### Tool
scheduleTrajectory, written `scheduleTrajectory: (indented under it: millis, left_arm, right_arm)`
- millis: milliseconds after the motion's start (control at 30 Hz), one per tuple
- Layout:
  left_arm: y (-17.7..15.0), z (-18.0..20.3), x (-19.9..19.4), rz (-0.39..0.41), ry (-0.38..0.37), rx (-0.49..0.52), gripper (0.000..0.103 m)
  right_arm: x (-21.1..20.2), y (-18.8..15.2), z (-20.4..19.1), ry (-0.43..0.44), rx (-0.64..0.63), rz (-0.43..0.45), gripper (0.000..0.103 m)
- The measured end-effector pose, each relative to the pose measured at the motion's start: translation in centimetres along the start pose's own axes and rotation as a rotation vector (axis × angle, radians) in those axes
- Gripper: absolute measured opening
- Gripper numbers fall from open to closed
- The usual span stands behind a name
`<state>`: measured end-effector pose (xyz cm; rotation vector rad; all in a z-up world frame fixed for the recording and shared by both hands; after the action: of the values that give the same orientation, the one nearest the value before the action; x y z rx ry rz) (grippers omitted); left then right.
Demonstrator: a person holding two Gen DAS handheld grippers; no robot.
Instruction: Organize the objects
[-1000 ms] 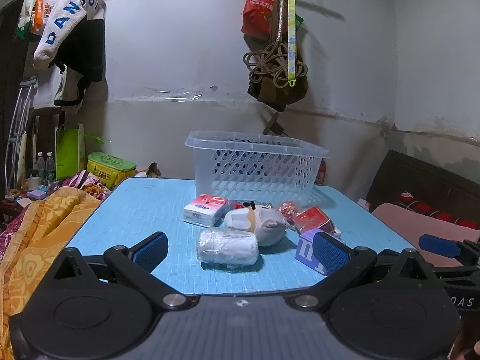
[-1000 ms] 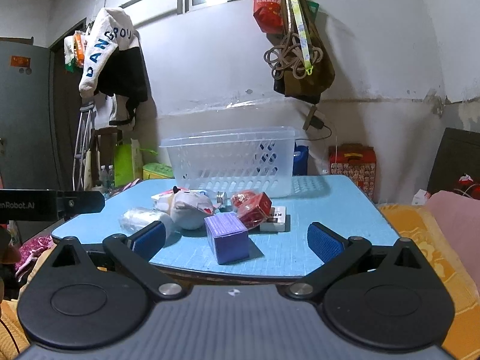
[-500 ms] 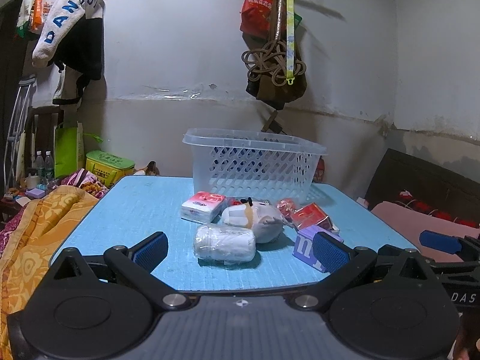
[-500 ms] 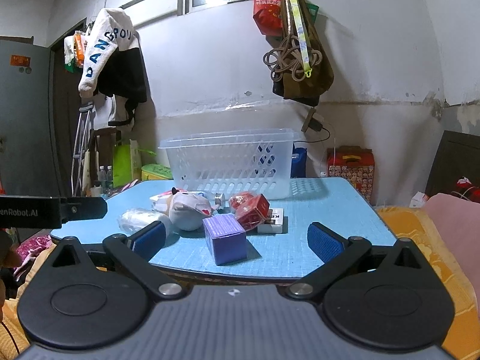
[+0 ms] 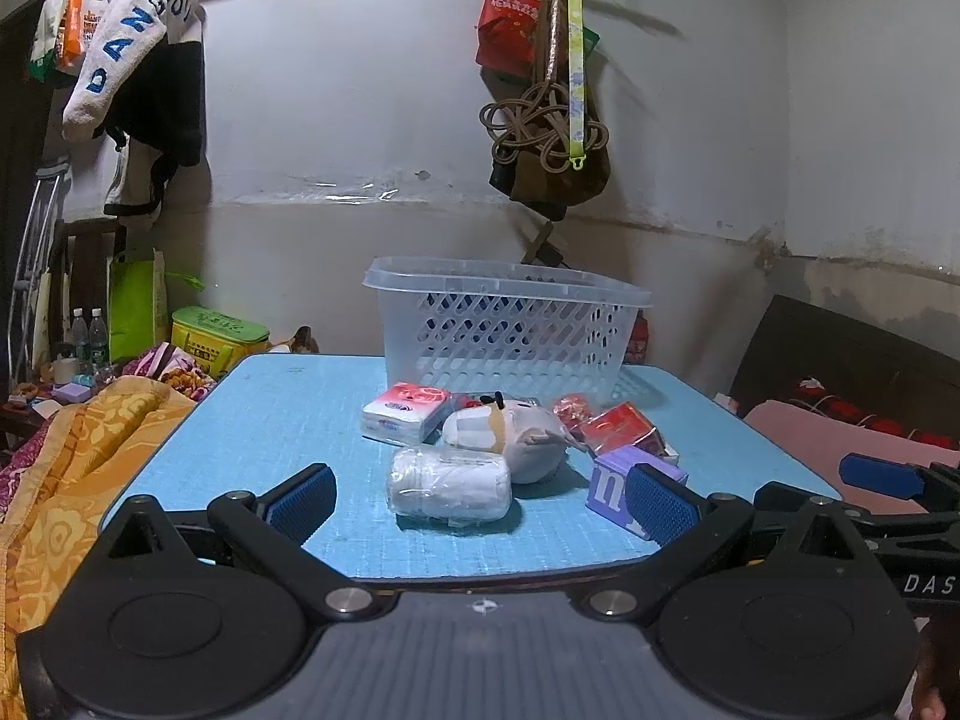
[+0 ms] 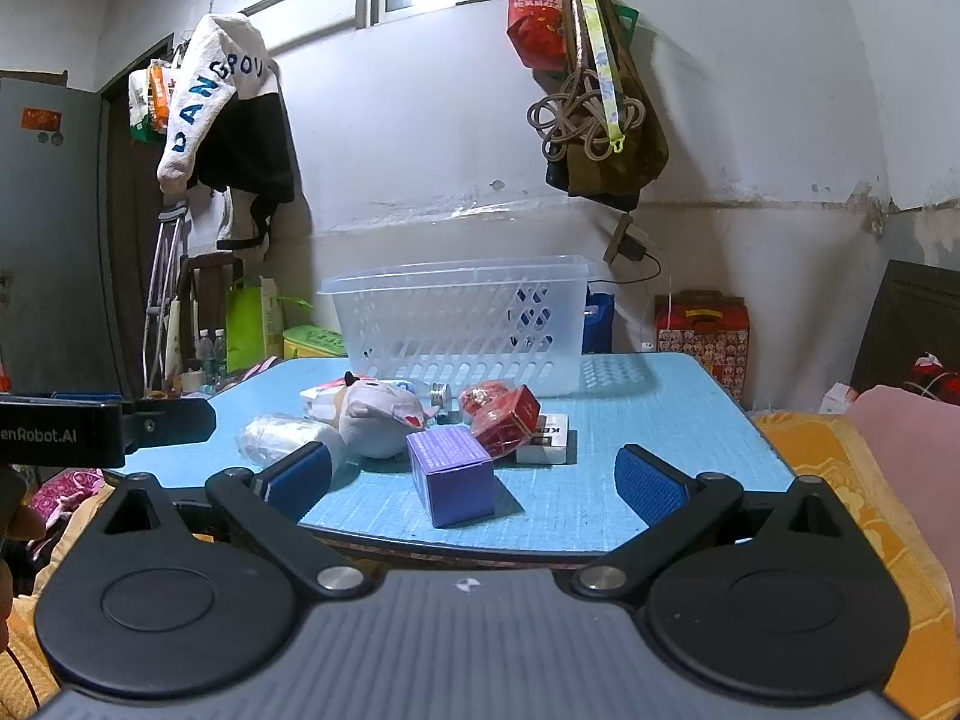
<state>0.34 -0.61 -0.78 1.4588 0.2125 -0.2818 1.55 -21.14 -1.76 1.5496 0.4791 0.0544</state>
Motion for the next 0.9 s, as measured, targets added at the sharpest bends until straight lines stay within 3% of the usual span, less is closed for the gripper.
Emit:
scheduleTrajectory:
  millis: [500,667,900]
  left_arm:
    - [-0.6,-1.0,0.9,-0.001,0.005,0.020,0.103]
    - [-0.6,-2.4,3.8,-0.044,-0.016,0.041,0.103]
    - [-1.1,-2.9,8.6,-0.132,-0.085,0.024,0.103]
  right_arm:
    - [0.4,-0.5,0.2,0.005,0.005,-0.010,0.103]
    - [2.1,-1.1,0.3,0.046,0.028,-0.049,0.103]
    - [6.9,-1.8,-0.2,0.026,-0.028,-0.127,0.091]
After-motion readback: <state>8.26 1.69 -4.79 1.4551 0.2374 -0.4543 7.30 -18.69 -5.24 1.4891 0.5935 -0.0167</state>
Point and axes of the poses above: each gripper's, at about its wrist camera, not at the fingertips, and x roughly the way its jaws point, z to its right, y to its top, the point moved 1 cm from there along x, roughly the way its jaws point, and after that the axes turned 1 degree about -y, right-handed, at the moved point
